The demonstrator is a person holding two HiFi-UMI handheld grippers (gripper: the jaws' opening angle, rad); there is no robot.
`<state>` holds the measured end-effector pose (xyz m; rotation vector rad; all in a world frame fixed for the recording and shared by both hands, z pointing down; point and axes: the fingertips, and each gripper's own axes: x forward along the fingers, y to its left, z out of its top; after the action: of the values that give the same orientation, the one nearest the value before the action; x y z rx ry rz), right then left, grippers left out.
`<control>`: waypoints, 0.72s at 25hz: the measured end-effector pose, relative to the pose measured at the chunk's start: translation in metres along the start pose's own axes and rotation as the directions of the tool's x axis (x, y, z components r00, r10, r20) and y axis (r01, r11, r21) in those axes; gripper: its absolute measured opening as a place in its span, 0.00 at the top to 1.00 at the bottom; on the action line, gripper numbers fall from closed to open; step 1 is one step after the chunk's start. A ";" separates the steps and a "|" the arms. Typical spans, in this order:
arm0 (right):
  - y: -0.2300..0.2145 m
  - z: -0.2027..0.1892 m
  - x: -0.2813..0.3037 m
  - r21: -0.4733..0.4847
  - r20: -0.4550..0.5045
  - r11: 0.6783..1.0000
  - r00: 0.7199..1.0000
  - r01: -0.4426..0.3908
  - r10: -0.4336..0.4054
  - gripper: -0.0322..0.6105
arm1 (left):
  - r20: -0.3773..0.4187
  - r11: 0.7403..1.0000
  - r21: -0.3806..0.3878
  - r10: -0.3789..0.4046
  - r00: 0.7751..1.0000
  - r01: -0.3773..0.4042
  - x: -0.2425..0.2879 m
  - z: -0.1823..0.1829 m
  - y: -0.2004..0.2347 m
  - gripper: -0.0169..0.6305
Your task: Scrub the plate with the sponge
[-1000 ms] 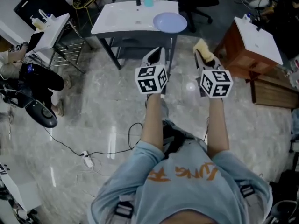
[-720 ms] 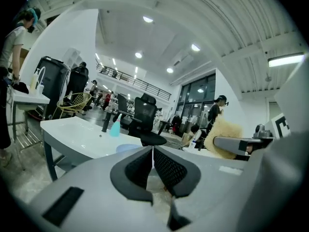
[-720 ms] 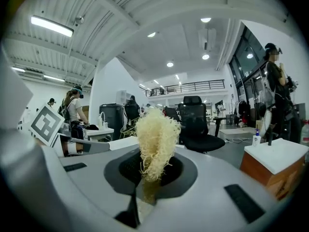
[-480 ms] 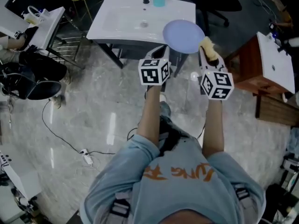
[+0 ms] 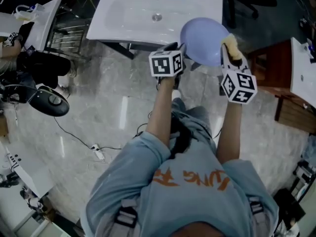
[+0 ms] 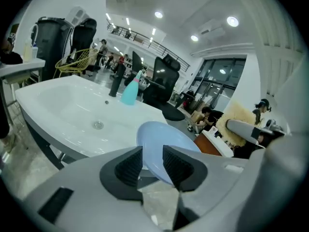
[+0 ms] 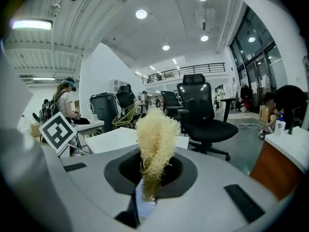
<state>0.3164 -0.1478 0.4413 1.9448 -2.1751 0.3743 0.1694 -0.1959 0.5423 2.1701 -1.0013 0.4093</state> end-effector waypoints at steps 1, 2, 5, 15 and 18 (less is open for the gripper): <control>-0.003 -0.002 0.005 0.004 -0.008 1.000 1.000 0.001 -0.001 0.90 | -0.021 1.000 -0.016 0.000 1.000 0.000 0.006 -0.003 0.004 0.78; -0.004 -0.003 0.011 0.006 -0.015 1.000 1.000 -0.003 0.003 0.90 | -0.040 1.000 -0.029 0.003 0.999 -0.005 0.012 -0.006 0.008 0.77; -0.006 -0.009 0.028 0.008 -0.040 1.000 0.999 -0.028 0.028 0.90 | -0.090 0.997 -0.079 0.000 0.996 -0.007 0.026 -0.017 0.016 0.76; -0.004 -0.012 0.089 0.001 -0.080 0.991 0.988 -0.131 0.130 0.90 | -0.215 0.962 -0.274 -0.065 0.974 0.003 0.061 -0.027 0.033 0.82; -0.002 -0.015 0.100 -0.005 -0.086 0.988 0.985 -0.152 0.151 0.90 | -0.224 0.948 -0.318 -0.079 0.971 0.004 0.067 -0.030 0.034 0.87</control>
<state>0.3067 -0.2374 0.4866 1.7284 -2.2712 0.4597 0.1871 -0.2260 0.6154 1.8044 -0.8257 0.4406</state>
